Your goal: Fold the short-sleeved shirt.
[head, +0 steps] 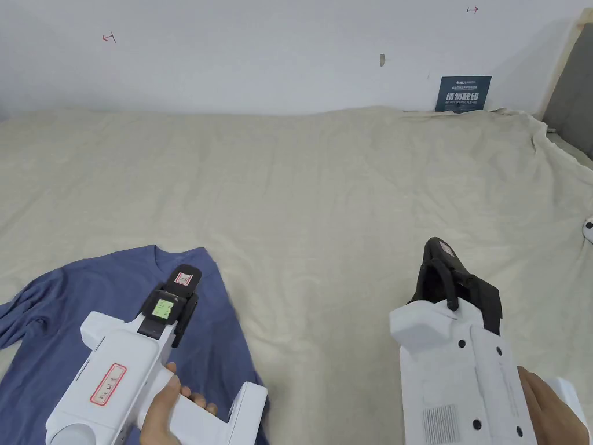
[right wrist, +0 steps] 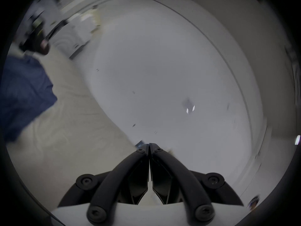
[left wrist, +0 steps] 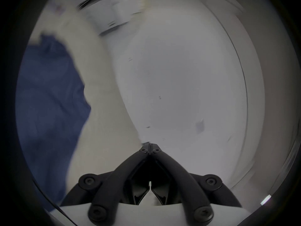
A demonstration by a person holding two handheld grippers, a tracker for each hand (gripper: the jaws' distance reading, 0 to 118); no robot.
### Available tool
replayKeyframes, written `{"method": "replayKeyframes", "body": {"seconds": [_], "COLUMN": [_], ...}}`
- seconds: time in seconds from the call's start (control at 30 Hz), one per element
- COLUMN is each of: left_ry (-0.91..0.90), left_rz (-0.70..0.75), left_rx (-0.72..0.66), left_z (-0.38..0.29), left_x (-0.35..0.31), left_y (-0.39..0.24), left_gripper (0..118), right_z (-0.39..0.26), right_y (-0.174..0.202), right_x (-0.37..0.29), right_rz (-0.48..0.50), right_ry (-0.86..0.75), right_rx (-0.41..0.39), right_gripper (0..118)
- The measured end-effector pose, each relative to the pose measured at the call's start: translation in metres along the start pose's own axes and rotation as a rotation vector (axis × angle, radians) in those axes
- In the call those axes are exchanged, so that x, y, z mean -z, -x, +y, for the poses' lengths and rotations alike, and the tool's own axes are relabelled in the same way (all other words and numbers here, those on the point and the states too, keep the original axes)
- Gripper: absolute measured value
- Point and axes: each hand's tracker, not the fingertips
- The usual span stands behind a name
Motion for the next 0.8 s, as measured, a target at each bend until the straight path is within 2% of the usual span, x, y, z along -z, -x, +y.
{"method": "replayKeyframes", "body": {"seconds": [0.03, 0.07, 0.1, 0.13, 0.27, 0.37, 0.43, 0.5, 0.53, 0.6, 0.8], "left_ry": [-0.012, -0.022, -0.019, -0.022, -0.018, -0.087, -0.104, -0.092, -0.082, -0.057, -0.057], "left_rz": [-0.005, -0.001, 0.016, 0.045, 0.159, 0.212, 0.218, 0.238, 0.25, 0.265, 0.271], "left_rx": [-0.043, -0.072, -0.018, 0.047, 0.663, 1.084, 1.288, 1.449, 1.479, 1.491, 1.485], "left_z": [0.0, 0.0, 0.0, -0.002, -0.024, -0.051, -0.065, -0.077, -0.078, -0.083, -0.083], "left_x": [-0.001, -0.002, -0.002, -0.001, 0.005, 0.006, 0.008, 0.012, 0.013, 0.014, 0.011], "left_y": [0.004, 0.007, 0.004, 0.0, -0.044, -0.06, -0.06, -0.057, -0.054, -0.049, -0.042], "left_gripper": [0, 0, 0, 0, 0, 0, 0, 0, 0, 0, 0], "right_z": [0.0, -0.002, -0.003, -0.004, -0.014, -0.028, -0.037, -0.043, -0.046, -0.037, -0.034], "right_y": [0.002, 0.002, -0.001, -0.005, -0.03, -0.048, -0.052, -0.054, -0.054, -0.055, -0.055], "right_x": [-0.001, -0.001, 0.0, 0.002, 0.013, 0.018, 0.019, 0.019, 0.019, 0.016, 0.012], "right_rz": [-0.011, -0.004, 0.003, 0.025, 0.098, 0.173, 0.192, 0.195, 0.199, 0.2, 0.199], "right_ry": [-0.003, 0.009, 0.025, 0.057, 0.213, 0.302, 0.328, 0.336, 0.347, 0.361, 0.349], "right_rx": [-0.01, 0.012, 0.046, 0.125, 0.501, 0.827, 0.946, 1.02, 1.051, 1.077, 1.068], "right_gripper": [0, 0, 0, 0, 0, 0, 0, 0, 0, 0, 0]}}
